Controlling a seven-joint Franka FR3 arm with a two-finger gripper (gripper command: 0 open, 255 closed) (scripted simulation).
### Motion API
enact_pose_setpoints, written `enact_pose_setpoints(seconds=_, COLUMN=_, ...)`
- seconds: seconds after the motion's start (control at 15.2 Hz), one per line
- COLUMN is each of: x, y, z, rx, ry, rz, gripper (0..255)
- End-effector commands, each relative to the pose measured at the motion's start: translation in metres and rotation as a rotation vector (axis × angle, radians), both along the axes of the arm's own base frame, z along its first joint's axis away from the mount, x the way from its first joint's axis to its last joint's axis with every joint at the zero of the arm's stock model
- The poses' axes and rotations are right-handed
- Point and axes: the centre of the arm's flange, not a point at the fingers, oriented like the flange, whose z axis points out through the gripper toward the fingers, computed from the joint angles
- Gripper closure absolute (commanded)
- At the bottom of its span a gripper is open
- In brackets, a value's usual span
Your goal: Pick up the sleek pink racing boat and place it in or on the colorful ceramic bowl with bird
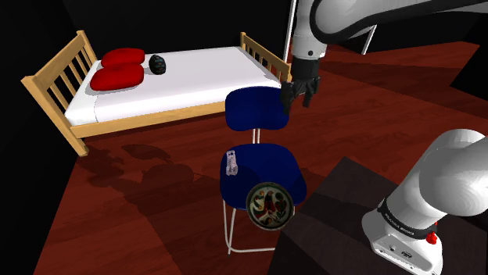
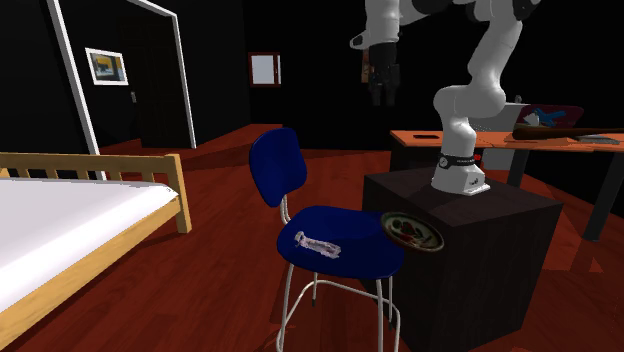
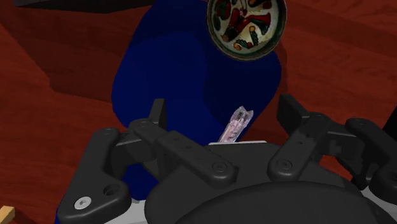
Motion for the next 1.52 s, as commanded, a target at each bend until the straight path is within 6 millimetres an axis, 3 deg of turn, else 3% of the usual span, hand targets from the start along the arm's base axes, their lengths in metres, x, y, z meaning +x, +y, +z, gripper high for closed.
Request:
enact_pose_setpoints(seconds=0.0, x=0.015, y=0.005, z=-0.02, rx=0.006, ry=0.003, rz=-0.028, gripper=0)
enact_pose_setpoints(seconds=1.45, x=0.179, y=0.051, z=-0.257, rx=0.063, ry=0.069, rz=-0.315, gripper=0)
